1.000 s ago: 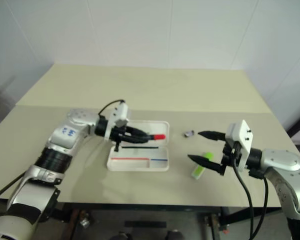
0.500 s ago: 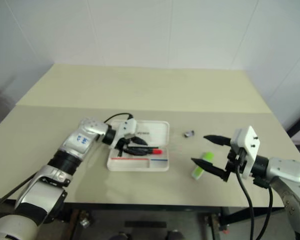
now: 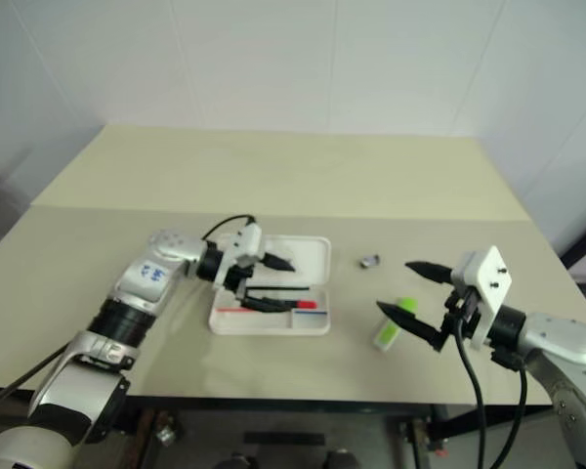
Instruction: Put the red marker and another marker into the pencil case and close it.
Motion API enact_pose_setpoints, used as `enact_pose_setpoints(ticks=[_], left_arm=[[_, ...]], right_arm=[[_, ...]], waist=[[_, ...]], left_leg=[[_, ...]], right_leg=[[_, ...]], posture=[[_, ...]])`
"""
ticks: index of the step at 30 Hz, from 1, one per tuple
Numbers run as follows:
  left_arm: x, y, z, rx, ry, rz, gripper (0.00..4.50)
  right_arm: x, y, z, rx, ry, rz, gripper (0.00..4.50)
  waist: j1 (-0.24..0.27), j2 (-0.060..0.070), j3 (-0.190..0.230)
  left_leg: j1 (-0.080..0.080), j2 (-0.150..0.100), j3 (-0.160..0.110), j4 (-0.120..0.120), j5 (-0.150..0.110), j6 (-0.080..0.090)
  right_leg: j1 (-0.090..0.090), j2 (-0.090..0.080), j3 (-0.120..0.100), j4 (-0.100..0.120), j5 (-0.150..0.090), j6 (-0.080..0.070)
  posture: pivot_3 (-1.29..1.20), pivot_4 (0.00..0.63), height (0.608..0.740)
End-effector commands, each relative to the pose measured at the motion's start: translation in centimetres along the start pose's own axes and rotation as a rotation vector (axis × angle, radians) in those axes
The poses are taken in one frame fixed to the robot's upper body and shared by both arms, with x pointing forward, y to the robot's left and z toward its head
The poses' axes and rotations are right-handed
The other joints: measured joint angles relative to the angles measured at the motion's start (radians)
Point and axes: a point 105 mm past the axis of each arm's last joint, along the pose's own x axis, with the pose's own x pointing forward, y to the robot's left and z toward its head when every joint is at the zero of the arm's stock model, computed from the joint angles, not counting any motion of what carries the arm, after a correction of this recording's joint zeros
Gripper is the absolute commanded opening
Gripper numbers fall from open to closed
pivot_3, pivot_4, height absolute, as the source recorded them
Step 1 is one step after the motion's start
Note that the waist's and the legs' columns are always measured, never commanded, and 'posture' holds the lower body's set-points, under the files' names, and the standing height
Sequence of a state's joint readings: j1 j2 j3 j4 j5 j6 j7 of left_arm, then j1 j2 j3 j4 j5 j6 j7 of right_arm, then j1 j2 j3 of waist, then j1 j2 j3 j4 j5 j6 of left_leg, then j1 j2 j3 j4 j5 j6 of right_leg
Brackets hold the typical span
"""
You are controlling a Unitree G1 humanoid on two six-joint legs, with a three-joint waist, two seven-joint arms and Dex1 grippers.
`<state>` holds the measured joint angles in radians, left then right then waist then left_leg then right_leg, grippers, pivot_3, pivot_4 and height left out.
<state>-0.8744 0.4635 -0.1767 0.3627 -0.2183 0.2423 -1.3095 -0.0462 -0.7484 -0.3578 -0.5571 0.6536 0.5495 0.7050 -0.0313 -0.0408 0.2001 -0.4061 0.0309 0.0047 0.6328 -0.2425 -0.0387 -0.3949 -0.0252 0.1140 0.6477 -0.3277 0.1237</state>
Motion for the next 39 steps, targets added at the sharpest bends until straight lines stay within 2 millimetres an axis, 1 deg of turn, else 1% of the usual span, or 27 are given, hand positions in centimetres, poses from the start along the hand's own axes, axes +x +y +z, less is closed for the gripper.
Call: enact_pose_setpoints(ticks=[1,3,6,9,12,15,17,22,27,30,32,36,39], left_arm=[[-2.2,-0.4,2.2,0.084,-0.189,0.012,4.47],[-3.1,-0.8,2.2,0.094,-0.231,0.001,4.47],[-4.9,-1.3,2.4,0.100,-0.330,-0.020,4.47],[-6.2,-1.5,2.4,0.097,-0.380,-0.031,4.47],[-7.4,-1.5,2.0,0.092,-0.402,-0.024,4.47],[-8.4,-1.9,1.4,0.070,-0.405,-0.028,4.47],[-8.8,-2.2,0.9,0.049,-0.396,-0.029,4.47],[-9.7,-3.4,-0.9,0.004,-0.318,-0.034,4.47],[-11.2,-4.3,-1.4,-0.028,-0.315,-0.017,4.47],[-12.0,-3.9,-1.6,-0.028,-0.307,0.017,4.47],[-12.1,-3.8,-1.7,-0.024,-0.297,0.021,4.47],[-11.9,-3.6,-1.3,-0.003,-0.322,0.023,4.47],[-11.7,-3.6,-1.3,0.000,-0.324,0.019,4.47]], right_arm=[[0.3,-0.2,-0.1,0.012,0.025,-0.176,4.50],[0.5,-0.1,-1.5,0.027,0.103,-0.258,4.50],[0.9,0.1,-3.6,0.104,0.195,-0.376,4.50],[1.3,0.0,-4.9,0.197,0.252,-0.473,4.50],[1.5,-0.7,-6.4,0.263,0.325,-0.581,4.50],[1.5,-1.3,-7.1,0.303,0.355,-0.646,4.50],[1.6,-1.4,-7.1,0.325,0.357,-0.668,4.50],[1.6,-1.4,-7.8,0.403,0.377,-0.717,4.50],[2.1,-0.8,-8.1,0.444,0.383,-0.725,4.50],[2.7,-0.6,-8.4,0.471,0.399,-0.734,4.50],[3.1,-0.5,-8.7,0.482,0.416,-0.744,4.50],[3.6,-0.4,-9.5,0.503,0.453,-0.774,4.50],[3.4,-0.8,-10.7,0.495,0.515,-0.820,4.50]], waist=[[0.000,0.000,0.000],[0.001,0.000,0.000],[0.001,0.000,0.000],[0.001,0.000,0.000],[-0.002,0.000,0.000],[0.000,0.000,0.000],[-0.003,0.000,0.000],[-0.007,0.000,0.000],[-0.013,0.000,0.000],[-0.022,0.000,0.000],[-0.024,0.000,0.000],[-0.025,0.000,0.000],[-0.028,0.000,0.000]], left_leg=[[0.000,0.000,0.000,0.000,0.000,0.000],[0.000,0.000,0.000,0.001,0.000,0.000],[0.000,0.000,0.000,0.002,0.001,0.000],[0.000,0.000,0.000,0.003,0.001,0.000],[0.001,0.000,0.000,0.003,0.001,0.001],[0.000,0.000,-0.001,0.002,0.001,0.001],[0.000,0.000,-0.001,0.000,0.001,0.001],[0.000,0.001,-0.002,-0.003,0.001,0.001],[0.000,0.002,-0.002,-0.003,0.001,0.001],[0.000,0.002,-0.002,-0.003,0.001,0.001],[0.000,0.002,-0.002,-0.003,0.001,0.001],[0.000,0.002,-0.001,-0.004,0.001,0.001],[-0.001,0.002,-0.001,-0.004,0.001,0.001]], right_leg=[[0.000,0.000,0.000,0.000,0.000,0.000],[0.000,0.000,0.000,0.001,0.000,0.000],[0.000,-0.001,0.000,0.003,0.000,-0.001],[0.000,-0.002,0.000,0.004,-0.001,-0.001],[0.000,-0.002,0.000,0.005,-0.001,-0.002],[-0.001,-0.002,-0.001,0.005,-0.001,-0.002],[-0.002,-0.002,-0.001,0.005,-0.001,-0.003],[-0.004,-0.002,-0.001,0.005,-0.002,-0.004],[-0.005,-0.003,-0.001,0.005,-0.003,-0.005],[-0.005,-0.003,-0.001,0.006,-0.003,-0.005],[-0.005,-0.003,-0.001,0.006,-0.003,-0.005],[-0.006,-0.003,-0.002,0.005,-0.003,-0.006],[-0.006,-0.003,-0.001,0.005,-0.003,-0.006]], posture=[[0.00,0.150,0.740],[0.00,0.150,0.740],[0.00,0.150,0.740],[0.00,0.150,0.740],[0.00,0.150,0.740],[0.00,0.150,0.740],[0.00,0.150,0.740],[0.00,0.150,0.740],[0.00,0.150,0.740],[0.00,0.150,0.740],[0.00,0.150,0.740],[0.00,0.150,0.740],[0.00,0.150,0.740]])
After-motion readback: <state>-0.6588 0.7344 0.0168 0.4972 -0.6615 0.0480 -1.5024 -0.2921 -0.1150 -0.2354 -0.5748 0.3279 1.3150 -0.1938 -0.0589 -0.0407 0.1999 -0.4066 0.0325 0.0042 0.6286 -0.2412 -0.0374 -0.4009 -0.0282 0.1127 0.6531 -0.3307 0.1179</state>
